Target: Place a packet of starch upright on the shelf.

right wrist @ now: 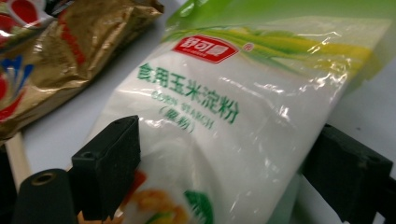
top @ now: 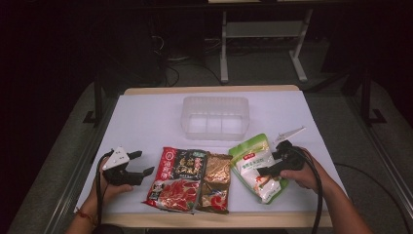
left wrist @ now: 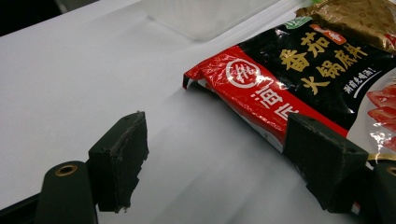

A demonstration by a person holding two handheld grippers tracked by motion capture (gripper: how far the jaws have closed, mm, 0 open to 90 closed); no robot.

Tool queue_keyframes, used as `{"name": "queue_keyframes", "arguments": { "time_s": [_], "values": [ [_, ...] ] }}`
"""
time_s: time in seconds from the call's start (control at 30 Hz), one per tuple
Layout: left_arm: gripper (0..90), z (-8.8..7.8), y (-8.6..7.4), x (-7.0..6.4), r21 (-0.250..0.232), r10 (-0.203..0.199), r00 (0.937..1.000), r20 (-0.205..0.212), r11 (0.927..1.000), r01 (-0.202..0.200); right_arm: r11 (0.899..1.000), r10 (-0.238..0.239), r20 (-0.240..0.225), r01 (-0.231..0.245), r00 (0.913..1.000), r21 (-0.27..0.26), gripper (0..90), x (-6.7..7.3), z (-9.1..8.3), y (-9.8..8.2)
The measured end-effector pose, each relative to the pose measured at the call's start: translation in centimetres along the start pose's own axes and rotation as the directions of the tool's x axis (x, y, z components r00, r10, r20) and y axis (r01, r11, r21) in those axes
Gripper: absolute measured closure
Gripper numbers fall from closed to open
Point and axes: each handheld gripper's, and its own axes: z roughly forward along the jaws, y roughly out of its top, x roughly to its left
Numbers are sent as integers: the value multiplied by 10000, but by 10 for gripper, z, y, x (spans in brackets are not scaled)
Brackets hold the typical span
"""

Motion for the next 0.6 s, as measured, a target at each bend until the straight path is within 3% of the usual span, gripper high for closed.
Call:
{"name": "queue_keyframes", "arguments": {
  "time_s": [0.27, 0.43, 0.6],
  "values": [
    [219, 1, -1, 1, -21, -97, 9999, 112, 10000, 98, 9997, -116, -412, 125, 9991, 216, 249, -6, 16, 10],
    [221, 4, -2, 1, 154, -175, 9998, -51, 9997, 175, 9997, 23, -1324, 9, 9912, 243, 369, -13, 17, 8],
    [229, 6, -3, 1, 193, -198, 9998, -78, 9996, 200, 9996, -69, -1697, 112, 9855, 245, 441, -13, 17, 7]
  ]
}}
